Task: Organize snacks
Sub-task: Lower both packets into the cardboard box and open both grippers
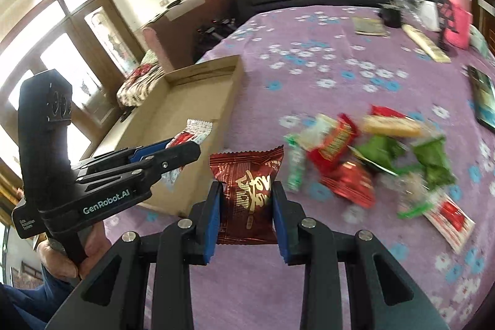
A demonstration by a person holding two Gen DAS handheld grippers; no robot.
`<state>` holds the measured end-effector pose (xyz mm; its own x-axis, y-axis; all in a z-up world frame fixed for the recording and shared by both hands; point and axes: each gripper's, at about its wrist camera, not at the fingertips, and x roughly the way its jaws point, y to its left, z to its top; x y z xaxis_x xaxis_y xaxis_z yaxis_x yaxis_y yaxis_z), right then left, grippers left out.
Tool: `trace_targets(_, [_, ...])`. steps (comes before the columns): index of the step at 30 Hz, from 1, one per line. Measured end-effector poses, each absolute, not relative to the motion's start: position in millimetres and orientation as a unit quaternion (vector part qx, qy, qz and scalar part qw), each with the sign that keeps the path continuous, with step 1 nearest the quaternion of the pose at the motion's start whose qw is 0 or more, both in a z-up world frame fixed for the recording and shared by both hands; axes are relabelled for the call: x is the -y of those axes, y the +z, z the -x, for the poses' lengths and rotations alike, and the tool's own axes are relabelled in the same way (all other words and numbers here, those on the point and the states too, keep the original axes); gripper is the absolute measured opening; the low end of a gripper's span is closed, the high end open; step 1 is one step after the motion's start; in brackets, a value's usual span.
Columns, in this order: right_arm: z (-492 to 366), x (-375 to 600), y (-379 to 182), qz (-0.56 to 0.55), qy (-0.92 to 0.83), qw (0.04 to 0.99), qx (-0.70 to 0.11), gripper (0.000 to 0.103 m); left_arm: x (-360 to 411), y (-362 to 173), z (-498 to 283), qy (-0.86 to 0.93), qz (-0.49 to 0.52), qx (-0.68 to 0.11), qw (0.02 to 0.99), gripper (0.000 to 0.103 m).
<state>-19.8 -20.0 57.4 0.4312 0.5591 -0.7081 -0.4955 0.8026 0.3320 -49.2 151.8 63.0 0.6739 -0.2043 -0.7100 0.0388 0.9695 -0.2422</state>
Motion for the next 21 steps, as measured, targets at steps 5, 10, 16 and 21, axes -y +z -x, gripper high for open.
trace_targets(5, [20,-20,56,-0.026,0.343,0.832,-0.434,0.030,-188,59,52,-0.032,0.126,-0.394,0.910,0.028])
trace_targets(10, [20,-55,55,-0.010,0.369,0.823,-0.431,0.030,-224,49,55,0.007,0.148,-0.394,0.907,0.028])
trace_targets(16, [19,-91,41,0.008,0.387,0.808,-0.444,0.030,-250,36,57,0.039,0.164,-0.399,0.901,0.028])
trace_targets(21, [20,-108,30,0.020,0.389,0.802,-0.452,0.030,-258,29,59,0.048,0.164,-0.402,0.900,0.028])
